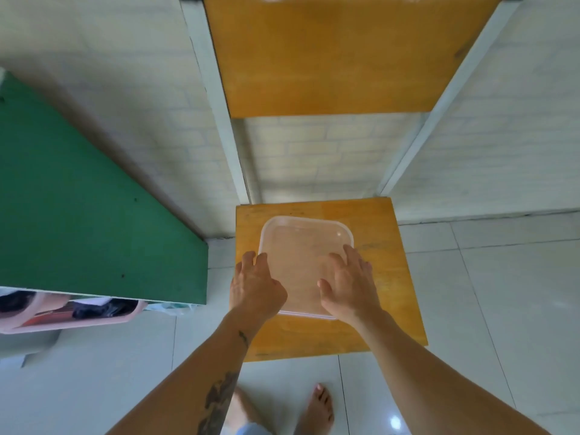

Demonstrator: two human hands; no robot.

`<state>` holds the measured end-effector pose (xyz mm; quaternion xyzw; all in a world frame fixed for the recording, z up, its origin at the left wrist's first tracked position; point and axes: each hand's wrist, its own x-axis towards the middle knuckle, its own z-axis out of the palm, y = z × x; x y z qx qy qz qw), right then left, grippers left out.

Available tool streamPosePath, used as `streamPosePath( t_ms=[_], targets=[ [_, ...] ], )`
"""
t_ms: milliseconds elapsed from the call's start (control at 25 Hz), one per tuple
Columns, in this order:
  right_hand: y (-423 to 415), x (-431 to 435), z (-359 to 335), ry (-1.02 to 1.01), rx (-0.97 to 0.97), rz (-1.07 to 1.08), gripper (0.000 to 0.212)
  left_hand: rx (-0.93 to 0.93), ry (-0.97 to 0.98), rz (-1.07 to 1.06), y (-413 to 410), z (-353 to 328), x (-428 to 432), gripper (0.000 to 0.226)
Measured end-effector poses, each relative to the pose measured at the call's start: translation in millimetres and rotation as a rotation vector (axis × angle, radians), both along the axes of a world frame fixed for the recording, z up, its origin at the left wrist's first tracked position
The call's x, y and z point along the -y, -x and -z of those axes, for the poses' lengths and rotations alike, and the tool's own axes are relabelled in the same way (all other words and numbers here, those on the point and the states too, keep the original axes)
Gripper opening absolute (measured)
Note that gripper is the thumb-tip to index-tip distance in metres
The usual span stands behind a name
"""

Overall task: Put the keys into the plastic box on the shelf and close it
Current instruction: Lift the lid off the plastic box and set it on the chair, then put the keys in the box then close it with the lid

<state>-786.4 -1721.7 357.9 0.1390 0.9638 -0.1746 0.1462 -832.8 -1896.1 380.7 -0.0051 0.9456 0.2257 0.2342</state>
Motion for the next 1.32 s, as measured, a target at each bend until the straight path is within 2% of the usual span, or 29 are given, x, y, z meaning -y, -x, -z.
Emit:
streamPosePath(
  t_ms=[160, 320, 400, 600, 800, 1000, 1200, 1320],
  targets=[
    [-5.7, 19.6, -86.1, 0.126, 0.025, -0.021, 0.057, -0.034, -0.015, -0.029, -6.0, -88.9, 15.5, 0.049],
    [-3.4, 45.8, -191.7, 0.226, -0.011, -0.114, 0.053, -0.159, -0.063, -0.056, -16.4, -189.8, 39.1, 0.049],
    [-1.4, 59.3, -237.3, 0.225, -0.077, -0.173, 0.052, -0.235, -0.094, -0.099, -21.7, -235.5, 55.2, 0.048],
    [16.4, 95.1, -306.8, 0.259, -0.25, -0.281, 0.053, -0.422, -0.142, -0.245, -31.1, -300.0, 93.7, 0.039],
    [37.4, 152.9, -339.7, 0.288, -0.341, -0.405, 0.053, -0.525, -0.14, -0.355, -35.3, -328.3, 153.0, 0.035],
    [60.4, 232.6, -357.8, 0.256, -0.393, -0.513, 0.056, -0.643, -0.221, -0.455, -21.5, -337.9, 233.1, 0.03],
    [84.9, 331.7, -352.6, 0.215, -0.386, -0.564, 0.055, -0.762, -0.26, -0.504, 11.4, -332.4, 340.0, 0.025],
    [94.1, 377.3, -344.0, 0.15, -0.379, -0.576, 0.056, -0.765, -0.249, -0.502, 32.1, -322.0, 395.4, 0.025]
  ],
)
